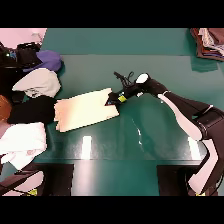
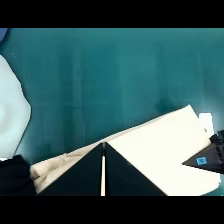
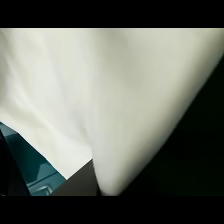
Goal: Fold the shirts.
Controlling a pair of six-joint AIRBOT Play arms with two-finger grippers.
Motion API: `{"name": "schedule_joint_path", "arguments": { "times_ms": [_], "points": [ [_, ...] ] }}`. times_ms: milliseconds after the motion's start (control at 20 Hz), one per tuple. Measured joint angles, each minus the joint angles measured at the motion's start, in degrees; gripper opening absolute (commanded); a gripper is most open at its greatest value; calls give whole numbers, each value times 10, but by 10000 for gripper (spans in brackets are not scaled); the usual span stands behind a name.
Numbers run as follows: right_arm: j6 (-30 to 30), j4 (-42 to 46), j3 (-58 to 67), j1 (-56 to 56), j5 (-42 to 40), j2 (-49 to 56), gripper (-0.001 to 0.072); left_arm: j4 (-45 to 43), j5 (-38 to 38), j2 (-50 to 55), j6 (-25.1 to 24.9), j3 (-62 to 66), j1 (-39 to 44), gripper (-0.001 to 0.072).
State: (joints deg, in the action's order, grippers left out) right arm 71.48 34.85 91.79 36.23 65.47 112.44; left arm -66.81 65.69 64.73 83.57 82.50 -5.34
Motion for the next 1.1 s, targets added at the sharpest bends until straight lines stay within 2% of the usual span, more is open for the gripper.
{"name": "schedule_joint_path", "arguments": {
  "times_ms": [200,400,750,950,1100],
  "points": [
    [20,55,28,-27,5,-28,14,4,0,0,0,0,56,24],
    [34,116,-22,-125,-4,-123,14,6,-17,0,0,0,130,25],
    [56,202,-178,-448,-21,-327,14,9,-45,0,8,0,198,25],
    [78,216,-280,-650,-63,-415,14,11,-55,0,17,0,205,25],
    [89,221,-351,-762,-89,-459,14,12,-64,0,20,0,207,25]
  ]
}}
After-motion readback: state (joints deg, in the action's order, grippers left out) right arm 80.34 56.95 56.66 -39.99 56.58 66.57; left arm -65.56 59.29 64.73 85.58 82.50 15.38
